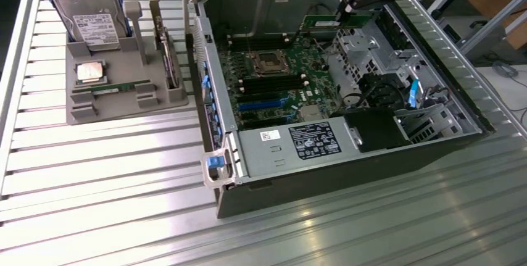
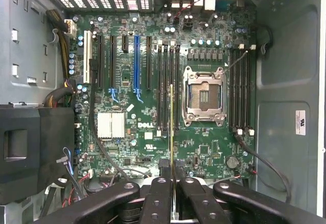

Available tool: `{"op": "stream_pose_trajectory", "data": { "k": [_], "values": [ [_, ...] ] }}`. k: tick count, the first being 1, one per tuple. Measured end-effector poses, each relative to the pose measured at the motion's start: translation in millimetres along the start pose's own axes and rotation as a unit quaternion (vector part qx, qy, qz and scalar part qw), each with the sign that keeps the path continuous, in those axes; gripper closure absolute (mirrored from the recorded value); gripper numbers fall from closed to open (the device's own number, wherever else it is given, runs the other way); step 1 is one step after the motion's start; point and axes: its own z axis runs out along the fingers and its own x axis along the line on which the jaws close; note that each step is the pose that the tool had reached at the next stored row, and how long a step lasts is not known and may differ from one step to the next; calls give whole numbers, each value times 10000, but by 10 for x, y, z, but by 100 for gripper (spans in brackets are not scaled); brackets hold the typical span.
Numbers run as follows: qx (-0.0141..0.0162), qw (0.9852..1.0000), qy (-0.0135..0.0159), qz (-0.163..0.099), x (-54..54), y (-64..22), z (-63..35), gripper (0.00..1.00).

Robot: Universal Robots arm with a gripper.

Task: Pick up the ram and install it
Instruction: 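Insert the ram into the slot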

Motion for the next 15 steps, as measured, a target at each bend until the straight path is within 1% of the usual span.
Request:
{"op": "stream_pose_trajectory", "data": {
  "k": [15],
  "values": [
    [0, 10000, 0, 0, 7, -1, 27, 87]
  ]
}}
